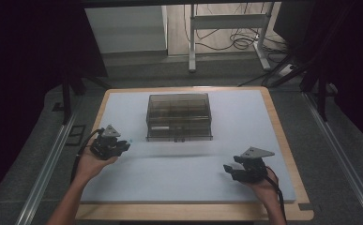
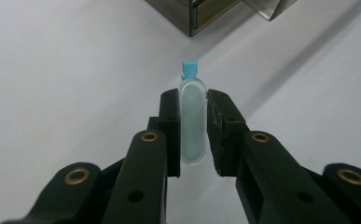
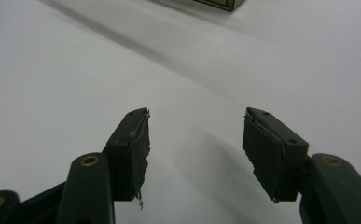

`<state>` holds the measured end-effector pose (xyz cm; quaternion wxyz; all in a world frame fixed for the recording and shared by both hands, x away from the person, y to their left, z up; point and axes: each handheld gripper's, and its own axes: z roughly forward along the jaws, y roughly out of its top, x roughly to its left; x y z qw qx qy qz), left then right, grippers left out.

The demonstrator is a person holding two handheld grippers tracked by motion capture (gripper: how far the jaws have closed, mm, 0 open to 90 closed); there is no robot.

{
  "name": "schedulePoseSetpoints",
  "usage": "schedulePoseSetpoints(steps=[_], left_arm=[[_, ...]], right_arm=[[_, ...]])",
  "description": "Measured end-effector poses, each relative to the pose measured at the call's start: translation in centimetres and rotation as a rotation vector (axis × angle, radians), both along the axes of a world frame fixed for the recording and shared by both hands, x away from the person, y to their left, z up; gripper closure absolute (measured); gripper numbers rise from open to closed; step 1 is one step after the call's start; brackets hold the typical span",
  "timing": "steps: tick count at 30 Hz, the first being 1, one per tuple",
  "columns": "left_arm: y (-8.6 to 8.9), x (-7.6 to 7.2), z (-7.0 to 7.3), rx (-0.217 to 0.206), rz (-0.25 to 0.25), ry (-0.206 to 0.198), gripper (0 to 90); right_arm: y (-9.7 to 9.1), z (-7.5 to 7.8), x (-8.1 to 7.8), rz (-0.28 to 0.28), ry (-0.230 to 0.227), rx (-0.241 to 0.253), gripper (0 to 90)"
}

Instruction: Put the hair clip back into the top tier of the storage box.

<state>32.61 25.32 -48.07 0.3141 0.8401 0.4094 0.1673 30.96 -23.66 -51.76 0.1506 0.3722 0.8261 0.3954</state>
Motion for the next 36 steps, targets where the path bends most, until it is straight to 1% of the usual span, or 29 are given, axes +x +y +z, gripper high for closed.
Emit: schedulePoseSetpoints(steps=[2,7,13,16,20,21,36], left_arm=[[0.0,-0.1,0.3,0.005,-0.001,-0.003,76.9],[-0.1,-0.2,0.7,-0.004,-0.001,-0.013,76.9],[-0.2,-0.3,1.3,-0.003,-0.008,-0.023,76.9],[-0.3,-0.3,1.4,-0.010,-0.015,-0.019,76.9],[-0.4,-0.4,1.5,-0.009,-0.014,-0.026,76.9],[-0.5,-0.4,1.5,-0.014,-0.011,-0.024,76.9],[-0.9,-0.3,2.3,-0.016,-0.017,-0.039,76.9]], right_arm=[[0.0,0.1,0.0,0.002,-0.002,0.004,40.1],[0.0,0.3,-0.1,0.005,-0.008,0.010,40.1],[-0.1,0.2,-0.2,0.005,-0.009,0.007,39.9],[-0.1,0.2,-0.2,0.002,-0.006,0.008,39.9],[-0.1,0.2,-0.2,0.004,-0.006,0.007,39.8],[-0.1,0.2,-0.2,0.004,-0.006,0.006,39.8],[-0.2,0.2,-0.2,0.000,-0.006,0.011,39.7]])
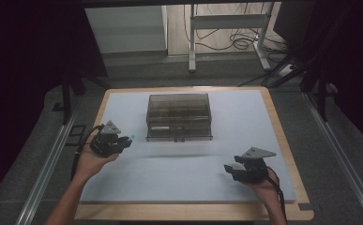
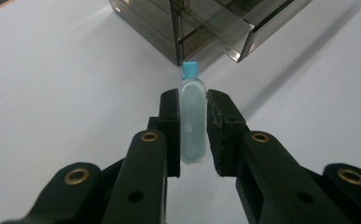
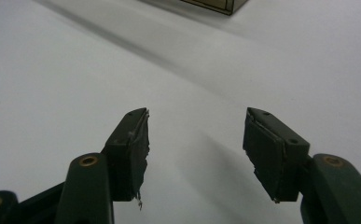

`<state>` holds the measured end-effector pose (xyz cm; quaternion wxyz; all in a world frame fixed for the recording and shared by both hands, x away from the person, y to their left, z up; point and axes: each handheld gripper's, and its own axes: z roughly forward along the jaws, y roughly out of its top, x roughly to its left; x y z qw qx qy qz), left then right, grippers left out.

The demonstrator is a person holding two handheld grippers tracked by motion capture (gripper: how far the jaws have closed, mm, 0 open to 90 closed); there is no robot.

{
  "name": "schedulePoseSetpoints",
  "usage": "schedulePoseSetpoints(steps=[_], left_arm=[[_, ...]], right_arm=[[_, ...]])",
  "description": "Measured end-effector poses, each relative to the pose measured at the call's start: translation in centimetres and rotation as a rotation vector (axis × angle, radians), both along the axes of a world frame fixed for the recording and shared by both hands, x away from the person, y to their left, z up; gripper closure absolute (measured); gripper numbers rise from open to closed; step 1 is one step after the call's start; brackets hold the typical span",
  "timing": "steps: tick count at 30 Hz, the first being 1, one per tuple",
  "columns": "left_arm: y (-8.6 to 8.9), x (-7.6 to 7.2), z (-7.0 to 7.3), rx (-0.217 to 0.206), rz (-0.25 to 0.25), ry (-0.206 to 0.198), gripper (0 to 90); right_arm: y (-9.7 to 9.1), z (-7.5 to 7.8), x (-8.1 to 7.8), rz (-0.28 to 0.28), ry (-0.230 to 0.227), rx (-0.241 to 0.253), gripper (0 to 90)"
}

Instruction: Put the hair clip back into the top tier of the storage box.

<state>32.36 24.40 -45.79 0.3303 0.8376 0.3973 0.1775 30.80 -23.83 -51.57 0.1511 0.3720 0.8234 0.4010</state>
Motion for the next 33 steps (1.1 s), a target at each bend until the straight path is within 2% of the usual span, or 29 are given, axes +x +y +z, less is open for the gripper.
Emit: schedulePoseSetpoints(steps=[33], left_arm=[[-1.3,0.3,2.4,-0.022,-0.017,-0.046,76.9]], right_arm=[[-0.1,-0.1,0.0,-0.002,0.001,-0.005,39.2]])
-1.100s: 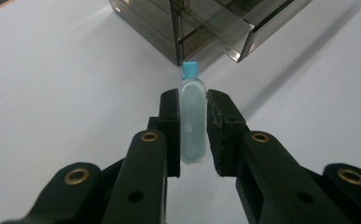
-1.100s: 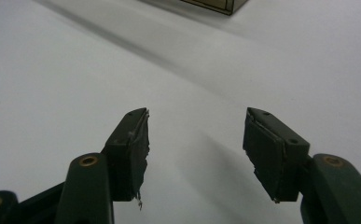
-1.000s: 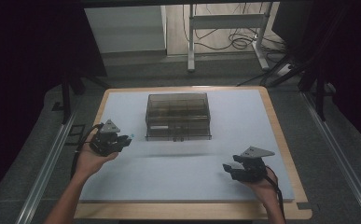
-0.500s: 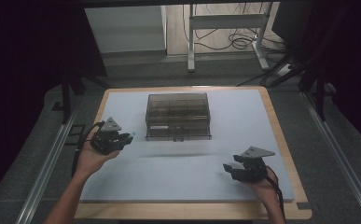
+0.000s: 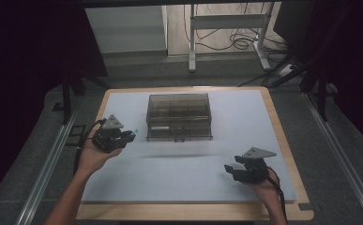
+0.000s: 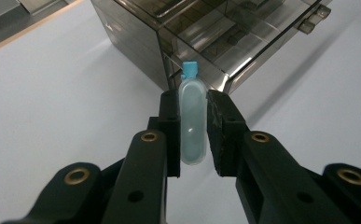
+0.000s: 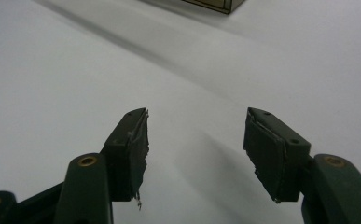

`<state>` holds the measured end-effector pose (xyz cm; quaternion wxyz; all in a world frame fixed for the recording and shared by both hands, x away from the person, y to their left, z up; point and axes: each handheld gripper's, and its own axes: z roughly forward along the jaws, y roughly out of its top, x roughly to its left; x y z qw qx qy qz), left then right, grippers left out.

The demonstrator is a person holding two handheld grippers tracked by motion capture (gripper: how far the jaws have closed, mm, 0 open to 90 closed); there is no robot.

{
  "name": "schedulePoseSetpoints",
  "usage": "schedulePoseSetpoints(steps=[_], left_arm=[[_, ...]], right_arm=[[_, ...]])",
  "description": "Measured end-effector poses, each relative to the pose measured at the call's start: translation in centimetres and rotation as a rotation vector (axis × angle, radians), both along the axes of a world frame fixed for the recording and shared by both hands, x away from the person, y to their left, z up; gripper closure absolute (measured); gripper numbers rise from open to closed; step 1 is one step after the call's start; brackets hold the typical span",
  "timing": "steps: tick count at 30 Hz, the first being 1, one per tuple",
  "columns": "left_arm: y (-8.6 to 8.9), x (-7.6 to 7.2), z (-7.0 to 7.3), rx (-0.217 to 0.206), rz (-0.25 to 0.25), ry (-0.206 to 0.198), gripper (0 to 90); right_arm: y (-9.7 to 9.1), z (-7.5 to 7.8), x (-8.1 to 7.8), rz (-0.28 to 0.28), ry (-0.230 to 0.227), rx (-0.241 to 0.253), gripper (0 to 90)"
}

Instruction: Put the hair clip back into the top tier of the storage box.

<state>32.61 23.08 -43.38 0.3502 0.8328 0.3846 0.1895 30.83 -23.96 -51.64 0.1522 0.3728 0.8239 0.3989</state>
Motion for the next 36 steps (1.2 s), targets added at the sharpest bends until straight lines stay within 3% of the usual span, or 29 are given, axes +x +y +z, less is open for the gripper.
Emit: schedulePoseSetpoints(steps=[13,36], left_arm=[[-1.0,0.8,0.7,0.001,-0.014,-0.005,76.9],[-3.4,2.7,0.6,0.008,-0.036,0.008,76.9]], right_arm=[[0.0,0.0,0.0,0.002,0.002,-0.003,39.2],[0.0,-0.1,0.0,0.000,0.005,-0.006,39.1]])
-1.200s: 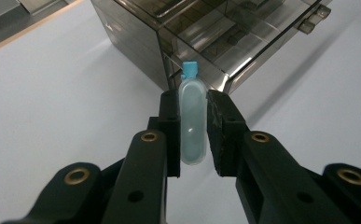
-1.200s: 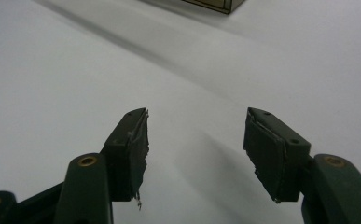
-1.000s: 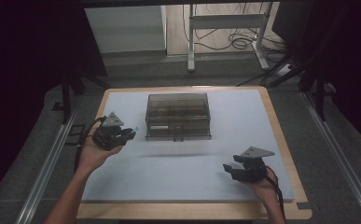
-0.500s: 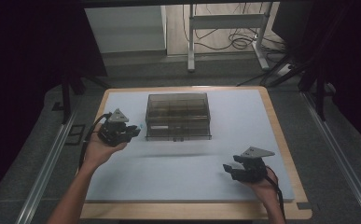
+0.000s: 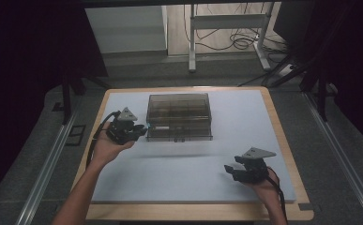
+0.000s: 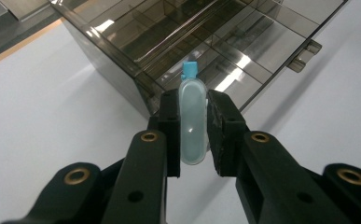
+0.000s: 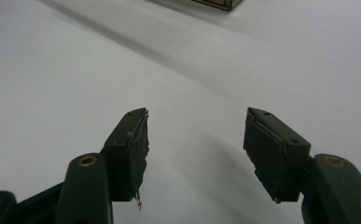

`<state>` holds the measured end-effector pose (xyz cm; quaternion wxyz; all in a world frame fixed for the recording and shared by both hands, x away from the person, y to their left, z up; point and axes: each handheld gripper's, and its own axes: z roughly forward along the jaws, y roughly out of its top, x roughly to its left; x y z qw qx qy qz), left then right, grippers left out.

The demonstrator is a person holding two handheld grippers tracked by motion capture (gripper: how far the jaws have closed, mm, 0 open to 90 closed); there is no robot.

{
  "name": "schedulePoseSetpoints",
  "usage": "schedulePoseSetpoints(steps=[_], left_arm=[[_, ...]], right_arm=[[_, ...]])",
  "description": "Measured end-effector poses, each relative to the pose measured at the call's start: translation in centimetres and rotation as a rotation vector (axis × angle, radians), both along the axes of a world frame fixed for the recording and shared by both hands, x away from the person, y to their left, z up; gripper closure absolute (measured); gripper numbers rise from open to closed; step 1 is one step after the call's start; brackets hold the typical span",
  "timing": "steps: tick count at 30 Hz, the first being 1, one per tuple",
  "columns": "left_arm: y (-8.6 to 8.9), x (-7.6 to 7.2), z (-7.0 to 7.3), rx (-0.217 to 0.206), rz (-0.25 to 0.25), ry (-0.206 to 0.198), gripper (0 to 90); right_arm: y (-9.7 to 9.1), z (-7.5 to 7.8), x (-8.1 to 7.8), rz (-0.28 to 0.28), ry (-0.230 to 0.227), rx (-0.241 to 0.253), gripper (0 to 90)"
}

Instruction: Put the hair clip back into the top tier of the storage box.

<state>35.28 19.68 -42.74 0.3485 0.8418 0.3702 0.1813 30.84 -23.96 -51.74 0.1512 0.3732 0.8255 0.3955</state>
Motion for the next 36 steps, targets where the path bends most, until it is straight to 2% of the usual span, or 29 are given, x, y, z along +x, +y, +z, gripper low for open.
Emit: schedulePoseSetpoints(steps=[22,36], left_arm=[[-1.8,1.5,-0.4,-0.006,-0.004,0.009,76.9],[-3.3,2.1,-0.5,0.017,-0.022,0.015,76.9]], right_arm=[[0.0,-0.1,0.0,0.002,-0.001,0.001,39.1],[0.0,-0.1,0.0,0.006,-0.002,0.006,39.1]])
